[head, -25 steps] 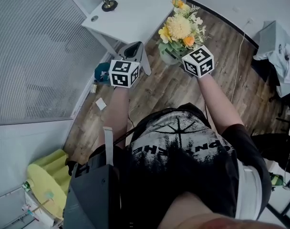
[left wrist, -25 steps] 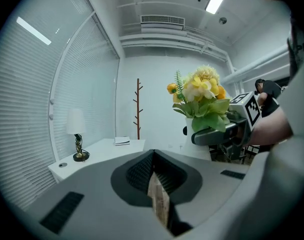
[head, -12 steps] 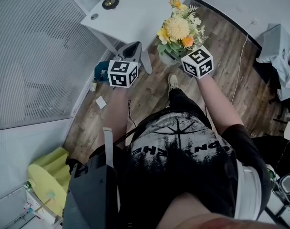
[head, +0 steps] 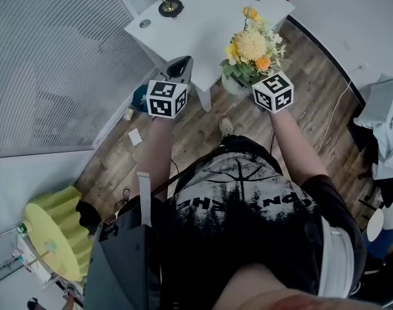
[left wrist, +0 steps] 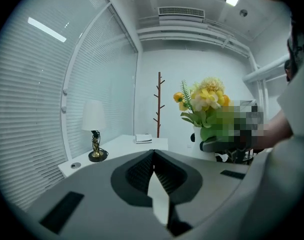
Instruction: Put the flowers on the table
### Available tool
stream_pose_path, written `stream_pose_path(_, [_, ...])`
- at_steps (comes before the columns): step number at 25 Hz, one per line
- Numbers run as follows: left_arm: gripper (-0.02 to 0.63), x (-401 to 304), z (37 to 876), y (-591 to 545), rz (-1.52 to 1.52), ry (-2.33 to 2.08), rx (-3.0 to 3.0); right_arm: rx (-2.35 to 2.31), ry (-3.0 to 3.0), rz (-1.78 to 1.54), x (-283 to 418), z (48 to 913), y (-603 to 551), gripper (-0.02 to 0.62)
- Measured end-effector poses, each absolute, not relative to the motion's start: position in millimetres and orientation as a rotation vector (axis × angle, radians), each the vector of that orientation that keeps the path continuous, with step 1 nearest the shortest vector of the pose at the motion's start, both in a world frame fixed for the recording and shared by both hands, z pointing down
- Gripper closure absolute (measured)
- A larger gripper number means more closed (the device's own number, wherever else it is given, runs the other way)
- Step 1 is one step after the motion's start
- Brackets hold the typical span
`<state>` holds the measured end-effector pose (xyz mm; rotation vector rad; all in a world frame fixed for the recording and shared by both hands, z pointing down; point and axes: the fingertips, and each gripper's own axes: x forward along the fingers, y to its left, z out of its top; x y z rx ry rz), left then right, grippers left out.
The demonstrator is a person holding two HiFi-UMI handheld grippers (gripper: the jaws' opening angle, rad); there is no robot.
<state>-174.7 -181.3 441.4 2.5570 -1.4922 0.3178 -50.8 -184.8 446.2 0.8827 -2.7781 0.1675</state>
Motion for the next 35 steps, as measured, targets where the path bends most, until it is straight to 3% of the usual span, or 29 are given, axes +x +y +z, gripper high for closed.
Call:
stream_pose_path(17, [0.595, -139.5, 443.2, -322.0, 0.376, -1.552, 2.511, 0.773, -2.83, 0.198, -31.7, 445.9, -344.4, 0.347])
stream_pose_path(35, [0.595, -139.4, 472.6, -389.5, 0.443, -1.517, 2.514, 0.817, -2.818, 0.248, -31.1, 462.3, -426.8, 0.347])
